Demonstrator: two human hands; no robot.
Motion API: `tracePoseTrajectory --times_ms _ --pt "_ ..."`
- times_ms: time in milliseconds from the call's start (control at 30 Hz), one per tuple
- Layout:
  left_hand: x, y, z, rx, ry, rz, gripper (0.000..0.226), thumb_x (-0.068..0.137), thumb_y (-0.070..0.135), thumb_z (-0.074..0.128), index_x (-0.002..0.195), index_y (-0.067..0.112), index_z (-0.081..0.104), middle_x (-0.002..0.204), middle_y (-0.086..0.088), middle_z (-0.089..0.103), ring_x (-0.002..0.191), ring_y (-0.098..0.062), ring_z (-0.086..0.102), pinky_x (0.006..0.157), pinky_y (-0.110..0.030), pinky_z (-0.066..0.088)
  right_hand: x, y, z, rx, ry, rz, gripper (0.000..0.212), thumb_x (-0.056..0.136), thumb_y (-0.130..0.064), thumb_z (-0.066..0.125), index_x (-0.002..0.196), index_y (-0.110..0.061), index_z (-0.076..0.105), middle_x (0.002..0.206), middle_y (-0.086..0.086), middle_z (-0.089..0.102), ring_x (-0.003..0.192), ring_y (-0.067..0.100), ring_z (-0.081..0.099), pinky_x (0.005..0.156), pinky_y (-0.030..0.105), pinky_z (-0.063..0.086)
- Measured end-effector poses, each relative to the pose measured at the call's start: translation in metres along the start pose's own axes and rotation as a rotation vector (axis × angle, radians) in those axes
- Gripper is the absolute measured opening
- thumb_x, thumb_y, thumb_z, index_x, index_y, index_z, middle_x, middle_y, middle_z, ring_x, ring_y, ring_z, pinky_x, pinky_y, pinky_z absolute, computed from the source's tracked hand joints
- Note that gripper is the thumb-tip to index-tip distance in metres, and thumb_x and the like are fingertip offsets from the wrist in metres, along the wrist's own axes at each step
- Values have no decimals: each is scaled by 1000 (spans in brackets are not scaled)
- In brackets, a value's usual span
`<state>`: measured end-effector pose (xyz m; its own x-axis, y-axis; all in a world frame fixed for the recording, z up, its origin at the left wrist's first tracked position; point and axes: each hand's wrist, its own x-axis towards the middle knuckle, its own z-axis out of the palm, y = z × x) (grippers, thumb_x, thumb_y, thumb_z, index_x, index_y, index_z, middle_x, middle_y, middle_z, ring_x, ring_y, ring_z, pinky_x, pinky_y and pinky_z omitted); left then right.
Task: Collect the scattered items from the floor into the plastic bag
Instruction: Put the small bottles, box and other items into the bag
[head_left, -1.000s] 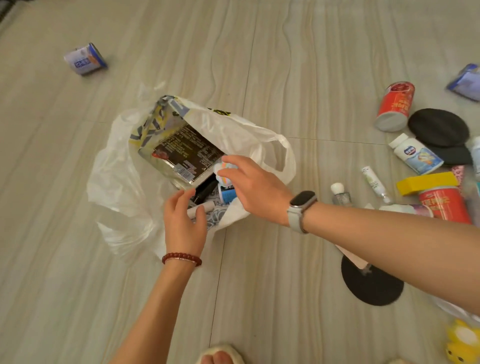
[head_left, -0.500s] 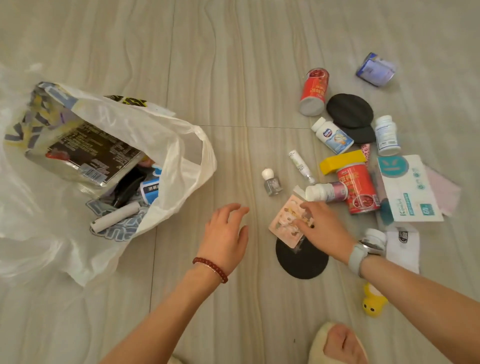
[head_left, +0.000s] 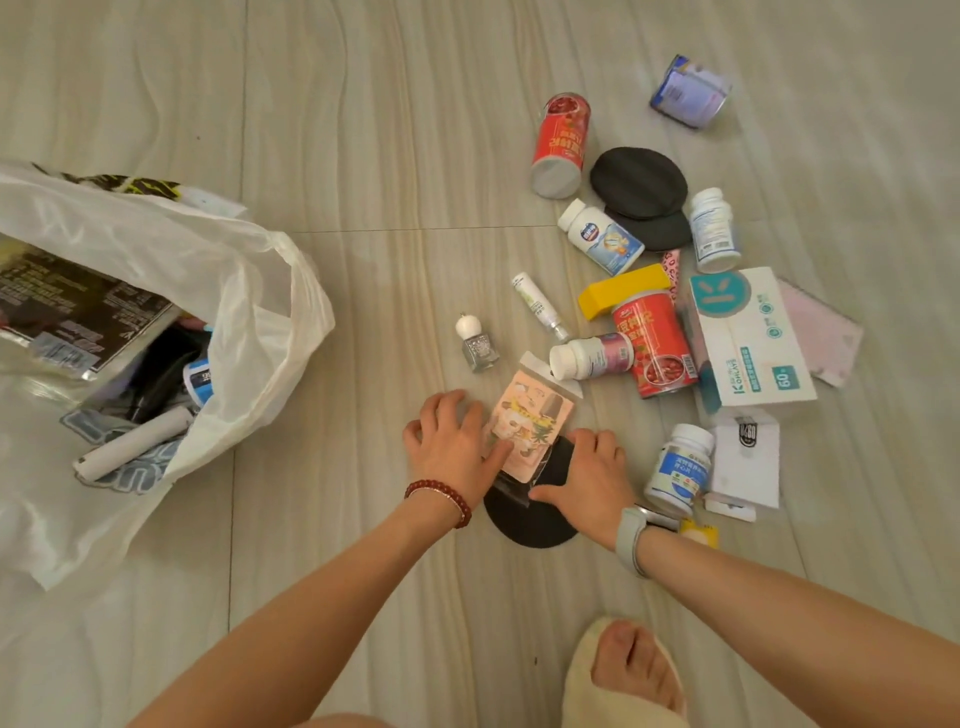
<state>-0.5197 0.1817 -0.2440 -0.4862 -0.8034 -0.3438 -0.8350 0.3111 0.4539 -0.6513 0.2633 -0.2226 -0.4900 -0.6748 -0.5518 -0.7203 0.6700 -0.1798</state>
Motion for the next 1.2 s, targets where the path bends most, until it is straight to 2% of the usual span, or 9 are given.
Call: tracePoseTrajectory --times_ms 333,400,500,600,700,933,1033,1133,1200 --pt "4 12 9 -191 93 -117 39 76 29 66 109 16 51 133 -1 40 133 -19 23 109 -38 11 0 19 -6 272 -53 -33 17 88 -19 54 98 -18 41 100 7 57 92 22 55 75 33 45" --pt "-1 9 2 -376 97 -159 30 79 22 65 102 17 47 115 1 49 123 -19 39 105 -35 24 -1 16 -10 334 -45 -69 17 90 -17 51 105 -12 46 102 6 56 97 23 55 77 30 41" --pt "-17 1 -20 -771 8 -179 27 85 9 59 94 22 36 99 1 56 99 -22 62 75 -35 57 0 10 -25 307 55 -214 20 90 -13 50 109 -6 51 107 10 57 99 25 54 78 25 34" --pt "-29 -19 -56 -836 132 -107 34 83 7 61 90 34 43 88 -2 62 80 -20 65 59 -35 58 6 -3 -47 331 160 -310 20 91 -12 48 110 -6 54 104 12 63 96 30 57 80 31 40" --pt "-36 -41 -102 -863 298 -36 33 79 12 65 90 40 52 83 -3 62 64 -14 59 46 -21 51 13 -31 -62 372 213 -442 21 91 -10 49 109 -5 57 102 11 65 94 25 58 79 26 39" --pt "-81 -120 -193 -963 455 -104 21 68 26 64 89 30 63 76 13 71 70 -4 67 54 -18 55 6 -120 -85 648 359 -636 31 88 -17 35 110 -4 53 97 -5 52 90 1 45 74 3 34" --pt "-95 -158 -206 -978 550 -301 17 65 20 61 76 32 66 76 5 67 69 -13 63 54 -25 49 -9 -154 -90 729 287 -700 24 89 -18 35 106 -18 50 91 -19 50 79 -7 47 69 -5 34" --pt "-91 -183 -204 -890 712 -473 16 81 5 56 89 17 63 77 -4 61 66 -21 58 44 -17 46 -25 -185 -89 882 25 -686 19 97 -14 36 99 -31 43 80 -8 53 51 -1 54 44 10 42" --pt "-80 -191 -200 -912 825 -545 20 85 4 52 103 12 58 82 -10 63 69 -24 62 53 -21 54 -33 -207 -85 947 -146 -656 22 97 -6 32 105 -25 40 78 -1 55 42 5 53 37 18 45"
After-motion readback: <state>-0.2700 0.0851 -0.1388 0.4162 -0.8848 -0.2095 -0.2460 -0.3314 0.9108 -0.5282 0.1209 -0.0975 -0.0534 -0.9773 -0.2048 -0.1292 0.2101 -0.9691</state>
